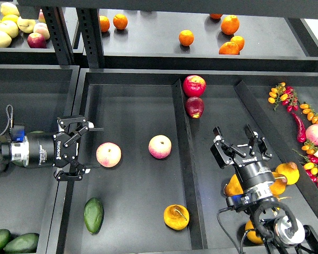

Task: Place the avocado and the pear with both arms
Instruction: 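Lower the left gripper over the green avocado and close on it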

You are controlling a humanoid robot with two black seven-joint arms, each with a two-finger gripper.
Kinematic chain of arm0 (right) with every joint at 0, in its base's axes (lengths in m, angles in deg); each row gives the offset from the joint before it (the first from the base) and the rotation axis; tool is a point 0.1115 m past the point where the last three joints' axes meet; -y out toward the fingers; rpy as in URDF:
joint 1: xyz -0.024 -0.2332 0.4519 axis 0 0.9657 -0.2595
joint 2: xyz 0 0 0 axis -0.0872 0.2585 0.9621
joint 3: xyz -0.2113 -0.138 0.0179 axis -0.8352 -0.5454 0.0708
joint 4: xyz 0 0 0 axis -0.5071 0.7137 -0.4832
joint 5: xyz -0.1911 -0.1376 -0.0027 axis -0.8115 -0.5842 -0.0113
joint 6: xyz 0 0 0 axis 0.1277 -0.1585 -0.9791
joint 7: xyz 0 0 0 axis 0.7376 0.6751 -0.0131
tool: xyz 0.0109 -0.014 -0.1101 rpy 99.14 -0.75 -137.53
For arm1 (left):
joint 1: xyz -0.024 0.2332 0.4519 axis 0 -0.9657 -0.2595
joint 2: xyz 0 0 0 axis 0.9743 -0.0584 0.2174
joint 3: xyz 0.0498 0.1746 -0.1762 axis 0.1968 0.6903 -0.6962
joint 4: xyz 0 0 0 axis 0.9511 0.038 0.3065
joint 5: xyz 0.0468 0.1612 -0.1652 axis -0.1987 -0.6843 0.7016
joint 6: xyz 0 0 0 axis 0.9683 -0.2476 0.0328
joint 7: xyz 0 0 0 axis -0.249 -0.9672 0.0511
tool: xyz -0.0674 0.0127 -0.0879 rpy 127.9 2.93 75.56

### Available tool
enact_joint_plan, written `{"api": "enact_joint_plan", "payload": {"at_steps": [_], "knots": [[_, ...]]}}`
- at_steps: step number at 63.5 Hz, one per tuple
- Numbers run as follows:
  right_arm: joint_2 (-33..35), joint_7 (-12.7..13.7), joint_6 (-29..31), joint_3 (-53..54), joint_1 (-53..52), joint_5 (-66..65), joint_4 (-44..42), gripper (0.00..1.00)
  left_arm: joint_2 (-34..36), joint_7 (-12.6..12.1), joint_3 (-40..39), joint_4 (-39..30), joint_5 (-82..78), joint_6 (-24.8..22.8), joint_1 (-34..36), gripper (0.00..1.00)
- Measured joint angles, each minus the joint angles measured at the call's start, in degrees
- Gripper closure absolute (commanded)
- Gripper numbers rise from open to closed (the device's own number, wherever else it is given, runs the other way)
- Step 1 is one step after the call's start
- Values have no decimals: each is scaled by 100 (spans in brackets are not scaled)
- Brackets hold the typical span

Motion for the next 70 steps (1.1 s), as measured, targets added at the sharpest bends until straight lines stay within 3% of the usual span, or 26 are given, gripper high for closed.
{"api": "enact_joint_plan", "payload": {"at_steps": [20, 32, 48, 70], "knots": [[0, 1, -35, -46, 56, -43, -9, 0, -159, 1, 2340, 3, -137, 0, 1622, 1], [0, 2, -46, -217, 71, -285, -33, 0, -594, 1, 3300, 2, -651, 0, 2173, 0], [0, -9, -300, -300, -112, -417, -42, 0, -985, 1, 4111, 14, -941, 0, 2665, 1], [0, -16, -854, -214, -640, -438, -59, 0, -1567, 1, 4732, 508, -934, 26, 2717, 1]]}}
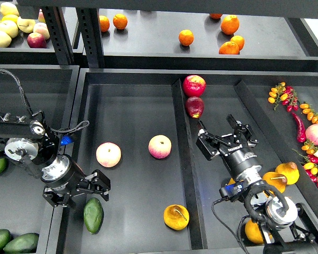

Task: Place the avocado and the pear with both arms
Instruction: 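Lower the left gripper over the green avocado and close on it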

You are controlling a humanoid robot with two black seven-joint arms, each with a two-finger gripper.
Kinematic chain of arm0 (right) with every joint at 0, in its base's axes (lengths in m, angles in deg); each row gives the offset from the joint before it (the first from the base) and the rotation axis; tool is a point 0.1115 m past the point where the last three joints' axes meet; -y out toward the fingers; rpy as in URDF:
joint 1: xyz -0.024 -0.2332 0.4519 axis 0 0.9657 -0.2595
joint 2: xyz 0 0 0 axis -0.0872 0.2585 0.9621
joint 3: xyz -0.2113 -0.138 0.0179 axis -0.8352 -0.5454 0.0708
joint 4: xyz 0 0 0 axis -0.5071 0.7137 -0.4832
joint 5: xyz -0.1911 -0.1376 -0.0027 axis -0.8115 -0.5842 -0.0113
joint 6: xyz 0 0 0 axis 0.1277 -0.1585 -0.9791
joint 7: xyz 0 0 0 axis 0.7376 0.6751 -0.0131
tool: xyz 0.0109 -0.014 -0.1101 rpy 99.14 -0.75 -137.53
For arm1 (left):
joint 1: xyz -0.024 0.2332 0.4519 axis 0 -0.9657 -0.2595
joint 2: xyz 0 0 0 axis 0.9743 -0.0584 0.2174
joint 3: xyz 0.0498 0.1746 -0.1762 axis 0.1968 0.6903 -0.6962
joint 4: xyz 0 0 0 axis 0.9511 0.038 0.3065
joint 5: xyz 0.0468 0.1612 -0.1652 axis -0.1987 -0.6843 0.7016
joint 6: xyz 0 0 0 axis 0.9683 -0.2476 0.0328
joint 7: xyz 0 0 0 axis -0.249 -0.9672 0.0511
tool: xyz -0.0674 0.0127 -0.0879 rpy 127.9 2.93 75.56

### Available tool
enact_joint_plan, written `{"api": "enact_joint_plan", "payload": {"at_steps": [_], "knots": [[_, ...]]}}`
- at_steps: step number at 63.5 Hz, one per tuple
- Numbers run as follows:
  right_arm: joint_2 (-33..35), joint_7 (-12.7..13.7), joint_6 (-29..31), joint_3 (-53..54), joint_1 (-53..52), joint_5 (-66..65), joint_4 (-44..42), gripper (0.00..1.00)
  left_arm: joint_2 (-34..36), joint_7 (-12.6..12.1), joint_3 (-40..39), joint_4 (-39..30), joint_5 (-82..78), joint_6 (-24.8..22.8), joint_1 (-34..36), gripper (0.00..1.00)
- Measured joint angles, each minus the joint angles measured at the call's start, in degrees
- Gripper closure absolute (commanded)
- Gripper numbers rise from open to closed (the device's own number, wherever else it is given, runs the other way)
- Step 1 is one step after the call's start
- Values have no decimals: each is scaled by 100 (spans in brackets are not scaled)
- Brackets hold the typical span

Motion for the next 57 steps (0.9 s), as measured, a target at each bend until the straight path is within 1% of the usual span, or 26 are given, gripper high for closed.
{"api": "enact_joint_plan", "payload": {"at_steps": [12, 24, 38, 57], "knots": [[0, -7, -59, 9, -256, 1, -65, 0, -278, 0, 175, 398, 66, 174, -20, 1], [0, -10, -61, 28, -282, -1, -72, 0, -500, 0, 194, 690, 177, 216, -71, 1], [0, -10, -60, 44, -291, 5, -58, 0, -903, 0, 218, 1082, 204, 260, -315, 1], [0, -10, -41, 47, -297, 12, -47, 0, -1177, 0, 219, 1323, 205, 468, -650, 1]]}}
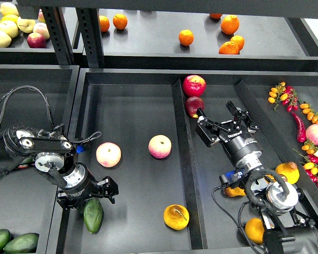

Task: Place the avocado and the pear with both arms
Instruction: 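Lower the left gripper over the green avocado and close on it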

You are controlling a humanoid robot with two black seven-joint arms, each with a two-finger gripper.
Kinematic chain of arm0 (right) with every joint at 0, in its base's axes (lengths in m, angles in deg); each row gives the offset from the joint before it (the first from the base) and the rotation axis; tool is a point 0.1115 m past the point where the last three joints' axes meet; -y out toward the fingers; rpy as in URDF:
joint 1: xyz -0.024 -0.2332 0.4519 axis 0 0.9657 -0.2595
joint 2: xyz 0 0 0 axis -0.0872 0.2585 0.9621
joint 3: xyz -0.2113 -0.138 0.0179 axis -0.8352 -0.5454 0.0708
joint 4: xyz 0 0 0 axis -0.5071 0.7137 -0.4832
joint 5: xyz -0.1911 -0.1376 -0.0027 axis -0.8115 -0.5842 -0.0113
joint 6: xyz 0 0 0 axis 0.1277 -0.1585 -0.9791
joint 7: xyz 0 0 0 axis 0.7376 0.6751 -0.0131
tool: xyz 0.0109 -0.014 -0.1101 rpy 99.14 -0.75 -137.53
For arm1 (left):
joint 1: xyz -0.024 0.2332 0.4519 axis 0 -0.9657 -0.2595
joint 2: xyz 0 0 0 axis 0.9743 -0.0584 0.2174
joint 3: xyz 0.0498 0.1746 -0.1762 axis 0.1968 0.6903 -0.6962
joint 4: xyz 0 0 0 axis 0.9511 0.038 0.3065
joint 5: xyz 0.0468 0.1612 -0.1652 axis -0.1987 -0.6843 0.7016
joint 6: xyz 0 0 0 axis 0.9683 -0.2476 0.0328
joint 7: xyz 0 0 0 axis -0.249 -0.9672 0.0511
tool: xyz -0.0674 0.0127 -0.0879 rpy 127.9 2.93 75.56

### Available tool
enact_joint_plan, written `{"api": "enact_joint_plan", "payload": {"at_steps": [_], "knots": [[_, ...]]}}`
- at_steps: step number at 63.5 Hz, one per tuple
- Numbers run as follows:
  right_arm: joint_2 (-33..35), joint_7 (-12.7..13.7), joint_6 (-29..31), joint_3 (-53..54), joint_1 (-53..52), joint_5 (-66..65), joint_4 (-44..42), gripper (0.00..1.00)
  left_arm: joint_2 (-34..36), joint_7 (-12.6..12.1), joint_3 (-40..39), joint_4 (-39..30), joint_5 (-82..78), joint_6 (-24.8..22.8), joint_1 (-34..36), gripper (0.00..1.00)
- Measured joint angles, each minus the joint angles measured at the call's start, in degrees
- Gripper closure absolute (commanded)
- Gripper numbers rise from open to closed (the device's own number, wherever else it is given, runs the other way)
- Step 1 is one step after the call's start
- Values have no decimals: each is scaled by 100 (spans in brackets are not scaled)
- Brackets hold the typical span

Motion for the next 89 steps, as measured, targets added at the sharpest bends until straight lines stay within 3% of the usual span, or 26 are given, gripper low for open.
{"api": "enact_joint_plan", "payload": {"at_steps": [75, 89], "knots": [[0, 0, 5, -11, 4, 18, 1, 0, -524, -1, 175, 1030, 9, -6, -550, 1], [0, 7, 7, -12, 4, 20, 1, 0, -526, -1, 187, 1085, 55, -2, -568, 12]]}}
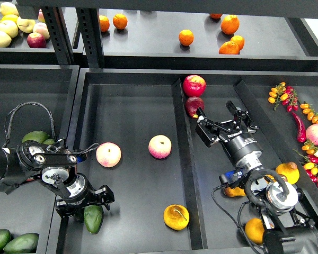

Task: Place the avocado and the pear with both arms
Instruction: 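Lower the left gripper over the green avocado and close on it, then lift the avocado with the left gripper and carry it into the avocado bin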

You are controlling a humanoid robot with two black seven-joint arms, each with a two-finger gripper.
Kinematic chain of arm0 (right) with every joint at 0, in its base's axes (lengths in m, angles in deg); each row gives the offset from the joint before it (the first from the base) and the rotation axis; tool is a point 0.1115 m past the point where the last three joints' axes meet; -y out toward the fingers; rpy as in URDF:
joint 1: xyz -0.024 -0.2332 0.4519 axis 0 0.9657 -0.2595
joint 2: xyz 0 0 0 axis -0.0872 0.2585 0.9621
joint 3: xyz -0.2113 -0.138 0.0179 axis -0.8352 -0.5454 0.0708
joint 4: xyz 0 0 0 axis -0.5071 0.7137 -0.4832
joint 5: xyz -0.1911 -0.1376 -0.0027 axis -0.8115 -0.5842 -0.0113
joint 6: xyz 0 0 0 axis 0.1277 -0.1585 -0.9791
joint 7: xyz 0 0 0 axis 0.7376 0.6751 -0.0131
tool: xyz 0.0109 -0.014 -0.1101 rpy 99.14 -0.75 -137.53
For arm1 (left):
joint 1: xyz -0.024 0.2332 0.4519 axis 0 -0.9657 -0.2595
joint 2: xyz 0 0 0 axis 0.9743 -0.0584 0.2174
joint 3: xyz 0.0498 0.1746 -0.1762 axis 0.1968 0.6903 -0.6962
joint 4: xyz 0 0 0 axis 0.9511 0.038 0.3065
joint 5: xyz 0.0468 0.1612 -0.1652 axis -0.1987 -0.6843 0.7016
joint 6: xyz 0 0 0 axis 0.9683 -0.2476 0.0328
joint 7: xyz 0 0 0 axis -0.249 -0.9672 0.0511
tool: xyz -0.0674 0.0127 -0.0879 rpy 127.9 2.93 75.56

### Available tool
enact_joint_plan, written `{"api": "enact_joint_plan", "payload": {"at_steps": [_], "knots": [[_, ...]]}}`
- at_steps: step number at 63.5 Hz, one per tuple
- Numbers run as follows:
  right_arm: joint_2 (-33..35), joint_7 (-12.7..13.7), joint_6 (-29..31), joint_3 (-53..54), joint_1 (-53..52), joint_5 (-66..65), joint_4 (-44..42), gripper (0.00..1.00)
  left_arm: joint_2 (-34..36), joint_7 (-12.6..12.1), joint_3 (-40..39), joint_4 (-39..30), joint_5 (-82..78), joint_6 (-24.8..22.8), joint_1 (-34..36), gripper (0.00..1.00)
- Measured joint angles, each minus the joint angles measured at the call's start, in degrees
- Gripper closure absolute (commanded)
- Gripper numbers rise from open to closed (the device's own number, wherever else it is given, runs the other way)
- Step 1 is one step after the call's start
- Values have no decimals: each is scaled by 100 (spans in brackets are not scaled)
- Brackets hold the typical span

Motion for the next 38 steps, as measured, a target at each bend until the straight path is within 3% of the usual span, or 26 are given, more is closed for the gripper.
{"api": "enact_joint_plan", "payload": {"at_steps": [12, 38], "knots": [[0, 2, 0, 0, 0, 0, 0, 0, -70, 0, 22, 65, 258, 6, 1, 20], [0, 2, 32, 7, 0, 0, 0, 0, -127, 0, 30, 116, 451, 6, -16, 50]]}}
